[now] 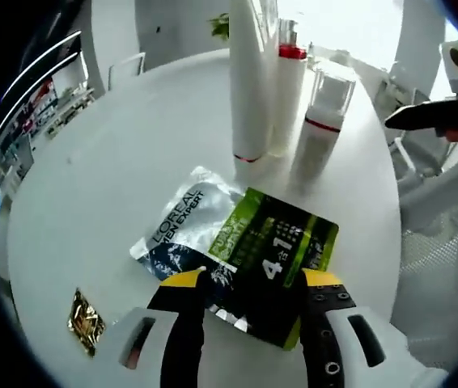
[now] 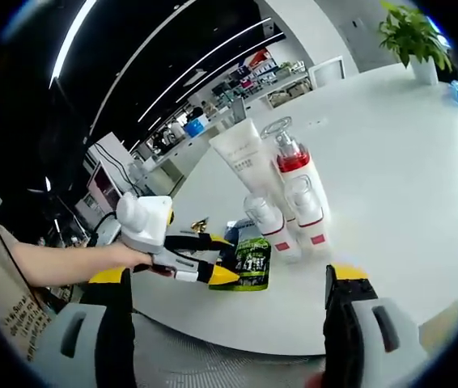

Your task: Arrange the skincare products in the storage area until every visible bottle or jar stands upright without overlapping.

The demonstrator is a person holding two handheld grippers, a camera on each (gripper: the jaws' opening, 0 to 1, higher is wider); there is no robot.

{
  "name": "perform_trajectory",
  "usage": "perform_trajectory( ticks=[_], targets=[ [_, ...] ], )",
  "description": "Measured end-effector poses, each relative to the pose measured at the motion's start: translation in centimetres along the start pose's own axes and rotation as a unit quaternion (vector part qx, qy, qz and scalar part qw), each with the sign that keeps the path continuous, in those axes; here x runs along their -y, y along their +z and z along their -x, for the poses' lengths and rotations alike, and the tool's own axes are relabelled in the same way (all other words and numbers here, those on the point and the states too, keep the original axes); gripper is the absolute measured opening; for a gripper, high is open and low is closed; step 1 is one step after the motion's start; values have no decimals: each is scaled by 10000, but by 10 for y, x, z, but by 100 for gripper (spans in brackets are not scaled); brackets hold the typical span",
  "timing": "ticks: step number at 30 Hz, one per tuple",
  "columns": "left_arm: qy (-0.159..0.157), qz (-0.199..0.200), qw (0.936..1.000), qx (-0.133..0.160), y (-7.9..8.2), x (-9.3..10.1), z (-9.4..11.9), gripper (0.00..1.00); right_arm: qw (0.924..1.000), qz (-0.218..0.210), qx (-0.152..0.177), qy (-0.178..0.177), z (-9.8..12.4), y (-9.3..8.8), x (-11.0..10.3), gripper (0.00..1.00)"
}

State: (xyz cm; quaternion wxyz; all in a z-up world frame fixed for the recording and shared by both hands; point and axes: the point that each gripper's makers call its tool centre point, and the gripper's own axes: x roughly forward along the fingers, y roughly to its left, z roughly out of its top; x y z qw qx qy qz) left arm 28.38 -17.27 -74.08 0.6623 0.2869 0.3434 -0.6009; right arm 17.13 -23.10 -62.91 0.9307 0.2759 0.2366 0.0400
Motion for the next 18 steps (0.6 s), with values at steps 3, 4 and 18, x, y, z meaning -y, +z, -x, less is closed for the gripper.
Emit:
perform_trajectory(
  ticks=[3,4,18],
  targets=[
    [-16,6,10000,-5,0,0,0,43,10000,-8,7,-8,0,0,0,100],
    [-13,11,10000,-7,0,0,0,43,10000,-10,5,-7,0,0,0,100],
    [36,355,9994,-9,2,3,5,51,10000,47,-8,-9,0,0,0,100]
  ],
)
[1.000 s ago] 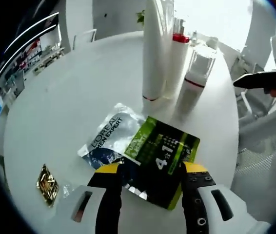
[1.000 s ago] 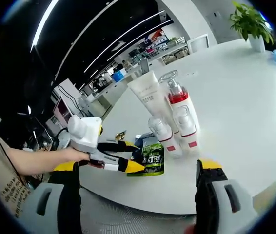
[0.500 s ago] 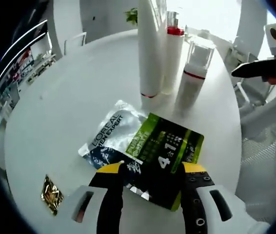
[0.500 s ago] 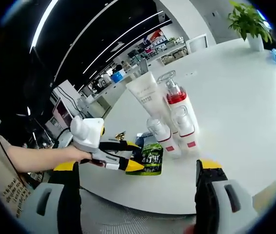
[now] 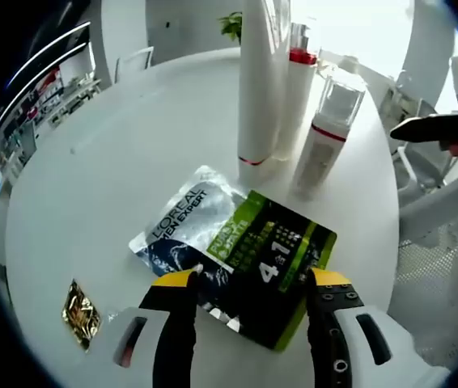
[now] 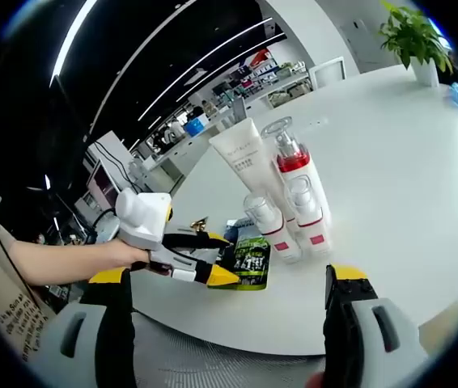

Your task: Arrange the skincare products in the storage area until every visible bottle or jar stands upright without overlapping.

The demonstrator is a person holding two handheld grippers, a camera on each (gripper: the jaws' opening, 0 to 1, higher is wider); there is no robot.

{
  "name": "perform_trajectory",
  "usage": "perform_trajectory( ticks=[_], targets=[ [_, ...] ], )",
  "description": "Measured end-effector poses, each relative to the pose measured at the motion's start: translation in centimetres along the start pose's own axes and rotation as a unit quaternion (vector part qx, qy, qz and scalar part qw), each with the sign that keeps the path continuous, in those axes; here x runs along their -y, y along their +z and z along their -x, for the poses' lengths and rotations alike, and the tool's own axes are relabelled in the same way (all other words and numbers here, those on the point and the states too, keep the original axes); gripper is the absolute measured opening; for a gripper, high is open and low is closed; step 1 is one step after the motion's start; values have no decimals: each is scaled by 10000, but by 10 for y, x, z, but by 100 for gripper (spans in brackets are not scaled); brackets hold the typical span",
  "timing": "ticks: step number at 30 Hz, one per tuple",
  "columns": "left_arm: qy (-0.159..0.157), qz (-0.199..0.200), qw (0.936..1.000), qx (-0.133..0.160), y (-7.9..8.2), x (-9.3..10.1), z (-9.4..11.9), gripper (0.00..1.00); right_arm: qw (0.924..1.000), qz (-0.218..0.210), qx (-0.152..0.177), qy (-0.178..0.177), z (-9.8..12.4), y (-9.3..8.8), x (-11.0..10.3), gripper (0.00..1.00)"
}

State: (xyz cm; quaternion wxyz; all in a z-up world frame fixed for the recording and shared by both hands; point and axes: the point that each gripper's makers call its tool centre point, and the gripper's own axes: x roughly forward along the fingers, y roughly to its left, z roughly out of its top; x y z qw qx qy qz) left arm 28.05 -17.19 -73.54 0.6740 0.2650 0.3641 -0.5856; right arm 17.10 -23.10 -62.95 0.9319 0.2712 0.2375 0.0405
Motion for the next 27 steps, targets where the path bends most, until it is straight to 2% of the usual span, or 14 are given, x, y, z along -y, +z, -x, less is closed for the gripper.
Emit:
perform_trajectory(
  ticks=[12,21,27],
  targets=[
    [170,259,9993,228,6,0,24,55,9999,167,4,27,1,0,-2,100],
    [322,522,9976,312,-1,3,36,65,9995,311,-31,17,1,-2,-3,100],
    [465,550,9968,361,-8,6,49,79,9994,351,-63,11,2,-4,-4,100]
  ],
)
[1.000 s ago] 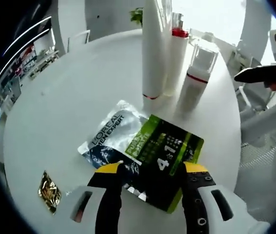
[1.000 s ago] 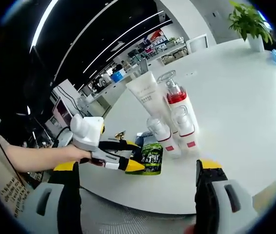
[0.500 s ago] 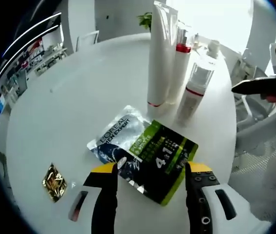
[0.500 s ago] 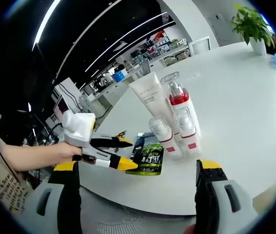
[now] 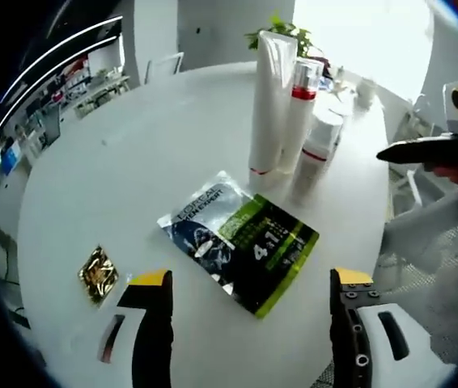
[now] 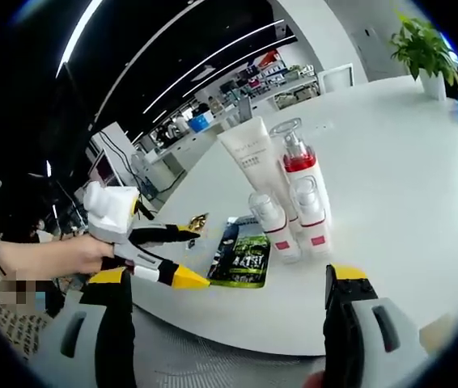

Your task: Arrange the skincare products in the storage area until every visible bottle or jar stands upright without overlapping.

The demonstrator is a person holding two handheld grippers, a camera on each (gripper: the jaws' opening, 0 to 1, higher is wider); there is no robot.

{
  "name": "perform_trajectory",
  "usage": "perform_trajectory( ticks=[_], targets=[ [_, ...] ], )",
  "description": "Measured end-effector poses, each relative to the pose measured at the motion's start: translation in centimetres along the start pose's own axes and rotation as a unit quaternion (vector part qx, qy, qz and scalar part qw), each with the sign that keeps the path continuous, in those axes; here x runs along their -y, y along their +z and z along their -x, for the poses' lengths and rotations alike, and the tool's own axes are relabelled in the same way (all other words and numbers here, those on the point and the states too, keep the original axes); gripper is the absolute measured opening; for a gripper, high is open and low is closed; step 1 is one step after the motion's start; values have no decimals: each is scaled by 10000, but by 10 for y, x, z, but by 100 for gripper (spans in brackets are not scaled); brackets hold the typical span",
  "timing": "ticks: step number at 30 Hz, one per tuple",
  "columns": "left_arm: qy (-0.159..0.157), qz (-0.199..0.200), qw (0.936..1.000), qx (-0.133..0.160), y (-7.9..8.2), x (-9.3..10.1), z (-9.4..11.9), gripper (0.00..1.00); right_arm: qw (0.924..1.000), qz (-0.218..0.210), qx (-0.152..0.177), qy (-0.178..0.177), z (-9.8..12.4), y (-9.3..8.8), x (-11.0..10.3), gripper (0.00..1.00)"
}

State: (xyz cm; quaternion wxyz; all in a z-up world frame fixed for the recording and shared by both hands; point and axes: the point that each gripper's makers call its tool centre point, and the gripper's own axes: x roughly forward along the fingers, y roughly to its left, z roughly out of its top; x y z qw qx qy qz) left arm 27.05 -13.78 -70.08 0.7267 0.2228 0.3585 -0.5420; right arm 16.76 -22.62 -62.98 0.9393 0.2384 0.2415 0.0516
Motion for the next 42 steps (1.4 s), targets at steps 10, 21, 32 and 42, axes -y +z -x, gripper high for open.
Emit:
perform_trajectory(
  ticks=[10,21,32,42],
  targets=[
    [31,581,9977,339,-11,6,28,92,9999,68,-93,3,-1,-3,0,100],
    [135,1054,9922,645,-30,11,56,97,9998,129,-142,89,-2,-5,-4,100],
    [481,1339,9843,1045,-47,6,93,97,9996,211,-179,101,-2,-6,-5,100],
    [619,1500,9759,1459,-46,9,116,97,9995,240,-207,86,-2,-7,-5,100]
  ],
)
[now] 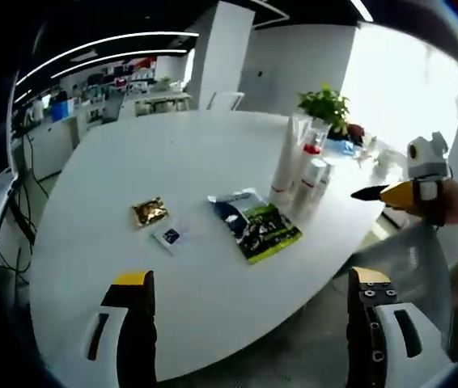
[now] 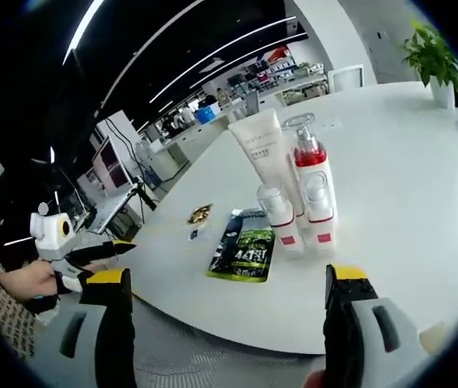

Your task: Arrange the skincare products in the storage area until every visible bottle or jar stands upright without overlapping.

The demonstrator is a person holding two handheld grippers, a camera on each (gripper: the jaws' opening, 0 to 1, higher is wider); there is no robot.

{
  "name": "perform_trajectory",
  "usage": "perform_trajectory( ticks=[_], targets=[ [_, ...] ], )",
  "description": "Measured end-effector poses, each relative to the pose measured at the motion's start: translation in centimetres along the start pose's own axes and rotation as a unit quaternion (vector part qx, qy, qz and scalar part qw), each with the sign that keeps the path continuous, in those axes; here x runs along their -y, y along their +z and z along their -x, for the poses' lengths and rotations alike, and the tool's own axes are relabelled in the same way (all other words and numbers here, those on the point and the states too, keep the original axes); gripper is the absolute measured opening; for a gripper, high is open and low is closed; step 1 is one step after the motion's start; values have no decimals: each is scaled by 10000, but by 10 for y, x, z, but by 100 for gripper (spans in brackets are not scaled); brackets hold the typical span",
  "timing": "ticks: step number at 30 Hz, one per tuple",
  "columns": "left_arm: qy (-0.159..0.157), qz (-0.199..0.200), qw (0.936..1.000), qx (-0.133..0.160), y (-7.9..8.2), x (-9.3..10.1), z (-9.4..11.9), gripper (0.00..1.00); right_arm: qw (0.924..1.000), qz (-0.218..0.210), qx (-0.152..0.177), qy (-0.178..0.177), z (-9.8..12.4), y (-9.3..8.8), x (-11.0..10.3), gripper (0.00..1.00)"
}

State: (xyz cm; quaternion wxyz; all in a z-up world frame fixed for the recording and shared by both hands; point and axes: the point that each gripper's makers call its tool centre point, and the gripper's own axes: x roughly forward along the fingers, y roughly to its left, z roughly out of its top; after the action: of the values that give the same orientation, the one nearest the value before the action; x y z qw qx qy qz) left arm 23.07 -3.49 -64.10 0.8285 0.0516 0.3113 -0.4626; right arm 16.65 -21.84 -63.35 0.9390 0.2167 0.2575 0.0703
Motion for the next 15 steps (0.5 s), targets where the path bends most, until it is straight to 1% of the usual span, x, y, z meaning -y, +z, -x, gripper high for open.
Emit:
perform_trajectory(
  ticks=[2,4,8,15],
  targets=[
    [18,8,9999,151,7,0,3,97,10000,20,-4,-11,0,0,1,100],
    [40,12,9998,205,8,-1,6,97,10000,14,-2,-18,0,0,1,100],
    [89,36,9997,209,7,-3,6,97,10000,23,-11,-15,0,-1,1,100],
    [86,34,9999,111,4,-2,4,97,10000,4,-10,-22,1,-1,1,100]
  ],
)
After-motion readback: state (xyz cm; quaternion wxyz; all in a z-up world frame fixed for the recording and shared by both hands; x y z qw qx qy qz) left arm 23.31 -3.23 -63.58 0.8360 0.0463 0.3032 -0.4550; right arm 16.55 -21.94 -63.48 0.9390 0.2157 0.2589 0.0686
